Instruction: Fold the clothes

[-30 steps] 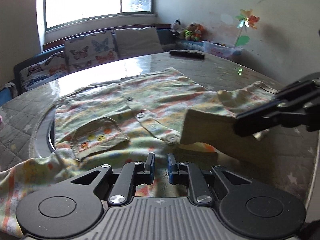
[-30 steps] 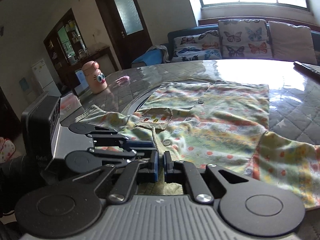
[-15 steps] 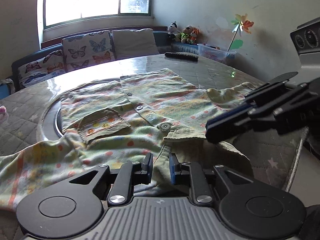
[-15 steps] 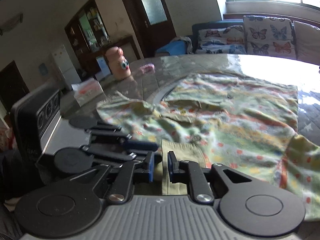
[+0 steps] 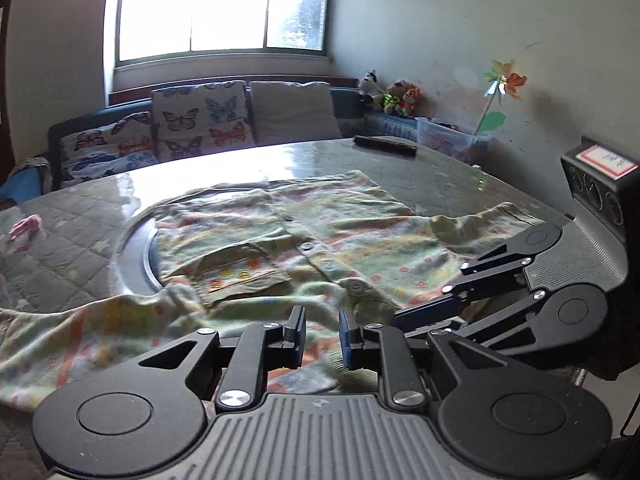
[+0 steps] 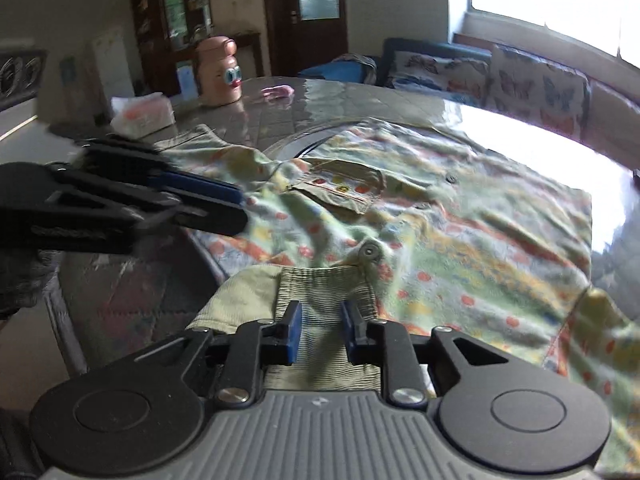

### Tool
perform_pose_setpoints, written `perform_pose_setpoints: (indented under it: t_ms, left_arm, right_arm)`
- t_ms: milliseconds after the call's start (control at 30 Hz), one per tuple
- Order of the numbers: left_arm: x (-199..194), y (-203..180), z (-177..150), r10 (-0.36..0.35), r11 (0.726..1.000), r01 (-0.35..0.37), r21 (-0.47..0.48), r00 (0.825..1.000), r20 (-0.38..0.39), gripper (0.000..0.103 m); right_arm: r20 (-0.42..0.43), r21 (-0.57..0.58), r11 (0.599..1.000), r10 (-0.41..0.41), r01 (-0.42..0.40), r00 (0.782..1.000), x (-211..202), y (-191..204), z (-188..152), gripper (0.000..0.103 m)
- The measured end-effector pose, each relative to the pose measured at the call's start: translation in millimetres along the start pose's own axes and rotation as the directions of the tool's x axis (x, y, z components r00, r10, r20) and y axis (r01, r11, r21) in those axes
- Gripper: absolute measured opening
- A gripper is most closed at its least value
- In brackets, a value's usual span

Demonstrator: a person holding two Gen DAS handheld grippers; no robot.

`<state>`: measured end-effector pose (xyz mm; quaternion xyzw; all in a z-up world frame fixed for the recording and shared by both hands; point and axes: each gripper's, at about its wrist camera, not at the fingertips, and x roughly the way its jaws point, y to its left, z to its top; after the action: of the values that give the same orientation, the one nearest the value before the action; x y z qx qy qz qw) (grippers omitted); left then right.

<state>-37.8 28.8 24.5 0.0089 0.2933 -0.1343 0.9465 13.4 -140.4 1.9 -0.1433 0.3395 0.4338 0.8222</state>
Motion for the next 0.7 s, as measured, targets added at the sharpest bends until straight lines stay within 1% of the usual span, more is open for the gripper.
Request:
perform_pose_setpoints:
  t_ms: [67, 100, 200, 267, 333, 433, 533, 600, 700]
  left_arm:
    - [10, -6, -1, -0.016, 1.000, 0.016, 0.015, 1.000, -0.011, 0.020]
    - [15, -9, -2, -0.020, 1.000, 0.020, 0.023, 1.000, -0.019, 0.020]
    - [26, -14, -8, -0.034, 0.999, 0.036, 0.038, 0.998, -0.054, 0.020]
    - [28, -16, -12, -0.028, 0.998, 0.032, 0.057, 0.997, -0.069, 0.020]
    - [30, -18, -15, -0.024, 0.997, 0.030, 0.069, 0.996, -0.081, 0.020]
    - [28, -16, -11, -0.028, 0.998, 0.033, 0.058, 0.996, -0.082, 0.020]
    - [29, -18, 0, -0.024, 0.998, 0.028, 0.064, 0.998, -0.060, 0.020]
    - [32, -20, 9, -0.031, 0.997, 0.033, 0.063, 0.999, -0.043, 0.020]
    - [46, -26, 20, -0.045, 0.996, 0.047, 0.070, 0.998, -0.035, 0.020]
  right_arm:
    - [0.014, 0.018, 1.000, 0.002, -0.002, 1.000, -4, -2, 1, 0.029]
    - [0.013, 0.028, 1.000, -0.002, 0.001, 1.000, -4, -4, 0, 0.031]
    - [0.004, 0.036, 0.999, 0.001, -0.001, 1.000, -6, -7, -5, 0.031]
    - [0.002, 0.029, 1.000, 0.008, -0.008, 1.000, -8, -7, -7, 0.032]
    - [0.015, 0.051, 0.999, 0.017, -0.017, 1.000, -14, -10, -8, 0.032]
    - [0.037, 0.096, 0.995, 0.010, -0.013, 0.999, -21, -18, -9, 0.033]
    - [0.014, 0.122, 0.993, 0.009, -0.010, 1.000, -19, -23, -12, 0.035]
    - [0.004, 0.120, 0.993, 0.010, -0.011, 1.000, -18, -23, -15, 0.036]
    - [0.010, 0.117, 0.993, 0.008, -0.009, 1.000, -20, -22, -17, 0.038]
